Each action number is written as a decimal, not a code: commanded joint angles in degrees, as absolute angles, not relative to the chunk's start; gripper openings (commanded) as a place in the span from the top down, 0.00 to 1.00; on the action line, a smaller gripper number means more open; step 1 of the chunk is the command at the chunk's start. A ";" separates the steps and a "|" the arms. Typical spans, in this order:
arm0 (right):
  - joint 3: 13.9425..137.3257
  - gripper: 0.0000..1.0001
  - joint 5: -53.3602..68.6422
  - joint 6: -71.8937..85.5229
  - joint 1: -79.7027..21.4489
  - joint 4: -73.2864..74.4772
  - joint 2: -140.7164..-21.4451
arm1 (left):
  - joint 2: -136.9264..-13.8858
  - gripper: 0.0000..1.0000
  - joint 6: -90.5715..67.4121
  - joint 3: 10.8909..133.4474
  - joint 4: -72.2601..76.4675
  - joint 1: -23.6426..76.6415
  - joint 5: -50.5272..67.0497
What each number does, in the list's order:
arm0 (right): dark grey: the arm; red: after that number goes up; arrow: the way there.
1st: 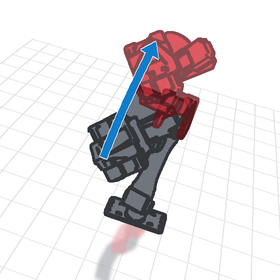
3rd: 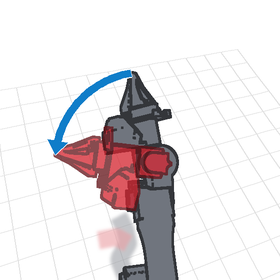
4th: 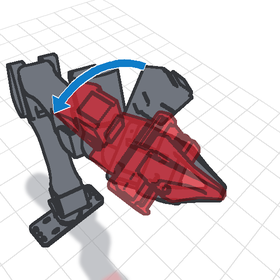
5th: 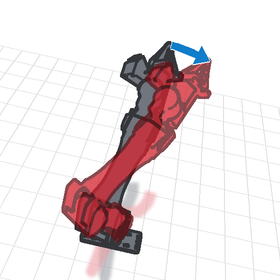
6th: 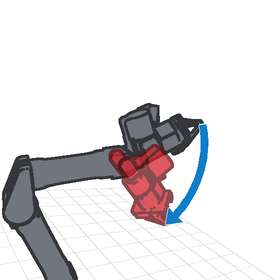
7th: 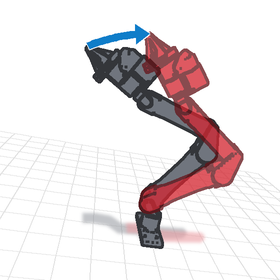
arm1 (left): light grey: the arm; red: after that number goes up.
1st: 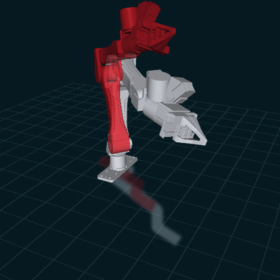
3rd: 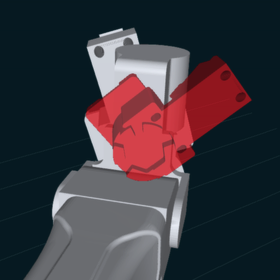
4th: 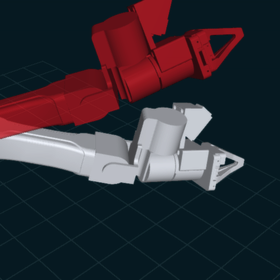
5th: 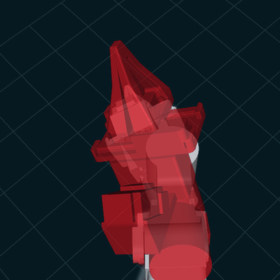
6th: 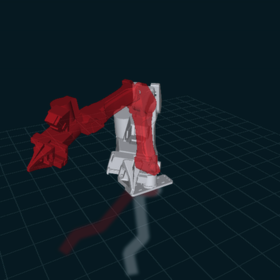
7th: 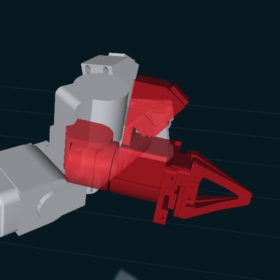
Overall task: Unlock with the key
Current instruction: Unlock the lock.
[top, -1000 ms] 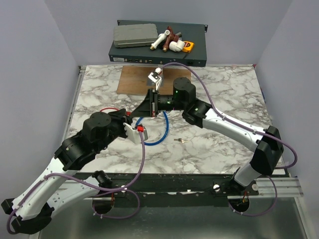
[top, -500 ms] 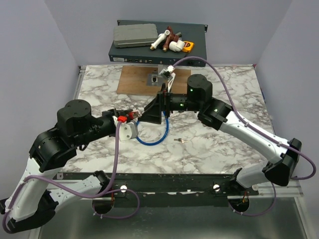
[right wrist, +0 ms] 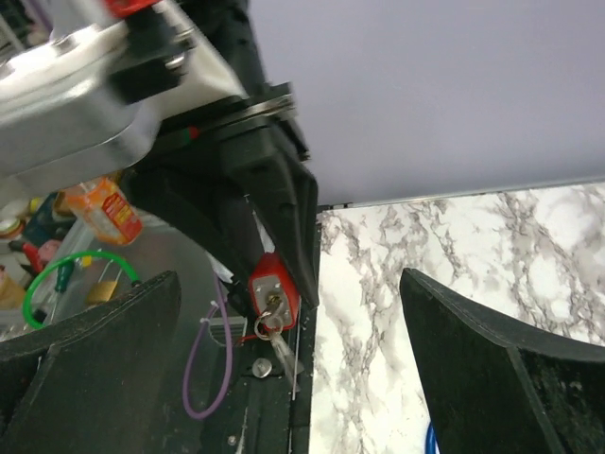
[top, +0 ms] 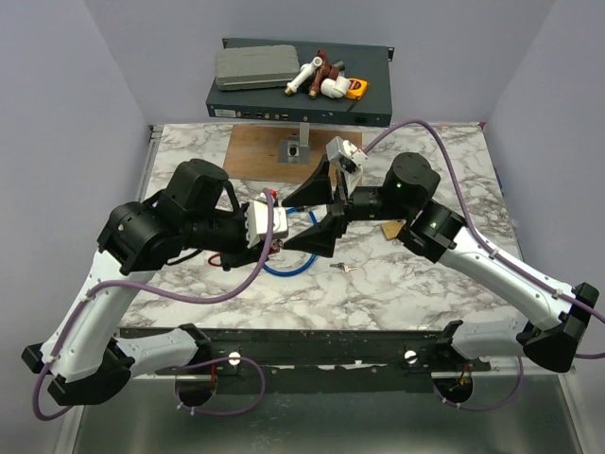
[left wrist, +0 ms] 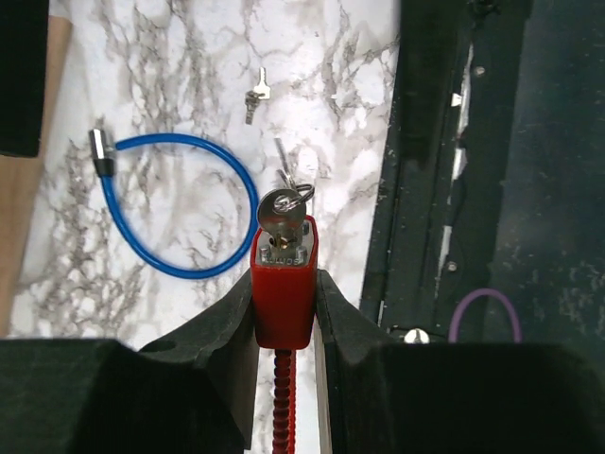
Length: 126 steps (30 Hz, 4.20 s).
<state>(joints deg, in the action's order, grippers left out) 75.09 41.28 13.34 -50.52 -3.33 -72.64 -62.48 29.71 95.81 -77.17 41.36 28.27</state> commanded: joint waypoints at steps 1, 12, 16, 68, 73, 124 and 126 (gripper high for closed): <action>71.64 0.00 47.48 10.97 -51.35 -8.56 -72.50 | -63.03 1.00 25.15 98.70 -81.05 38.29 35.91; 71.40 0.22 48.45 6.33 -54.36 -9.41 -74.82 | -63.64 1.00 24.08 95.62 -81.30 36.45 40.48; 72.35 0.21 48.76 5.27 -55.06 -8.20 -75.41 | -63.76 1.00 24.18 94.52 -81.89 36.13 42.30; 69.26 0.99 45.96 14.54 -58.01 -15.07 -78.28 | -55.85 0.48 32.37 95.54 -77.75 33.14 24.00; 68.07 0.99 44.73 16.43 -58.02 -16.72 -78.70 | -55.51 0.84 33.26 94.58 -78.45 33.06 25.63; 63.96 0.99 29.36 25.02 -57.96 -31.49 -78.63 | -31.99 0.20 32.03 70.72 -48.10 30.26 19.48; 64.16 0.99 30.03 25.27 -57.97 -31.92 -78.99 | -32.27 0.23 32.00 70.30 -48.08 30.23 19.35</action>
